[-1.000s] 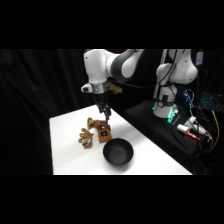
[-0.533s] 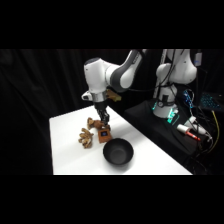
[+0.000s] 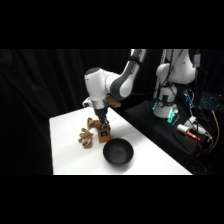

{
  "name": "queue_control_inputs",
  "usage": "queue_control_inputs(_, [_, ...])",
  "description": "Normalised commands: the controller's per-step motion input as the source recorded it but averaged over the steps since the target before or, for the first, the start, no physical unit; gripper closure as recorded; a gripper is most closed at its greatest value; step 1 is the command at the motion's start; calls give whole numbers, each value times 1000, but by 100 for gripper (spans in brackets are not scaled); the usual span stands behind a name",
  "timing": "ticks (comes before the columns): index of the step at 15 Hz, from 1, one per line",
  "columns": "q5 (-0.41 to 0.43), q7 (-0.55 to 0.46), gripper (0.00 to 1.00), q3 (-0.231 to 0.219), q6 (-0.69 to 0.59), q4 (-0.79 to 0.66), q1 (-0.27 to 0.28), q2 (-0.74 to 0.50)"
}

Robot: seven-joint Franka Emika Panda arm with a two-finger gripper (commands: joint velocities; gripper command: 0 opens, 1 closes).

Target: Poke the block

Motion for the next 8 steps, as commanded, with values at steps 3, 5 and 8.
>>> queue_control_inputs(3, [43,54,100,37,217,55,0,139])
queue_control_inputs(5, [48,50,100,35,225,58,-3,143])
queue_control_inputs(8, [34,58,100,23,201,71,1,144])
